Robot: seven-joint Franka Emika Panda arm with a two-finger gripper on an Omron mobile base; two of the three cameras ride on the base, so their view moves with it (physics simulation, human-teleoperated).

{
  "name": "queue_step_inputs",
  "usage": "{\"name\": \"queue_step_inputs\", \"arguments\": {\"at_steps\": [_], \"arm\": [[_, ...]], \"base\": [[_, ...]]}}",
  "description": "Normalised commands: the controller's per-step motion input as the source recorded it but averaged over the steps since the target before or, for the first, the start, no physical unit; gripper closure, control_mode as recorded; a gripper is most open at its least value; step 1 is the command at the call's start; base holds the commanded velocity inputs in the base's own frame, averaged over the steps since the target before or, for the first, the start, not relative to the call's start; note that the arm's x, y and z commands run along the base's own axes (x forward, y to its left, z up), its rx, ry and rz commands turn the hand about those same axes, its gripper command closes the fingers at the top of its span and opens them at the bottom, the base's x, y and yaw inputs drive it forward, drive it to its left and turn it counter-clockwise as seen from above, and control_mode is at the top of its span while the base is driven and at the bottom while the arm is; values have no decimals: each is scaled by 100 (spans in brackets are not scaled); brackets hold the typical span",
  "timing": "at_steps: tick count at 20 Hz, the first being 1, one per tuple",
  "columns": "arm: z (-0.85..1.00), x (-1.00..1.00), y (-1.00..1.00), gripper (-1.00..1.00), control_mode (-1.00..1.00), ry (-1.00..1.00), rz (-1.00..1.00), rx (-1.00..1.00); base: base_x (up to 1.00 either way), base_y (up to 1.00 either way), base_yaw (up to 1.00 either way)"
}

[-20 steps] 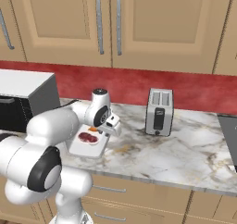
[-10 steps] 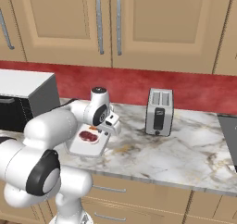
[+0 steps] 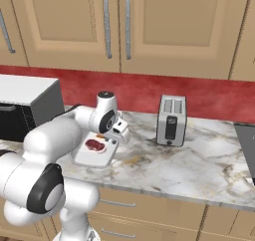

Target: Place the tupperware on the second highest shelf of the fridge. Make space for the tupperware among the existing items by rearranging them on the shelves if needed. Close the fridge door when finished.

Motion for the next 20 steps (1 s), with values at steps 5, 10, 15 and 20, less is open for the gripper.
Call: {"name": "queue_step_inputs", "arguments": {"at_steps": [5,10,15,20], "arm": [[15,0,0,100,-100,0,0,0],[11,0,0,100,-100,0,0,0],[5,0,0,100,-100,0,1,0],[0,0,0,100,-100,0,0,0]], "base": [[0,0,0],[0,0,0],[0,0,0],[0,0,0]]}}
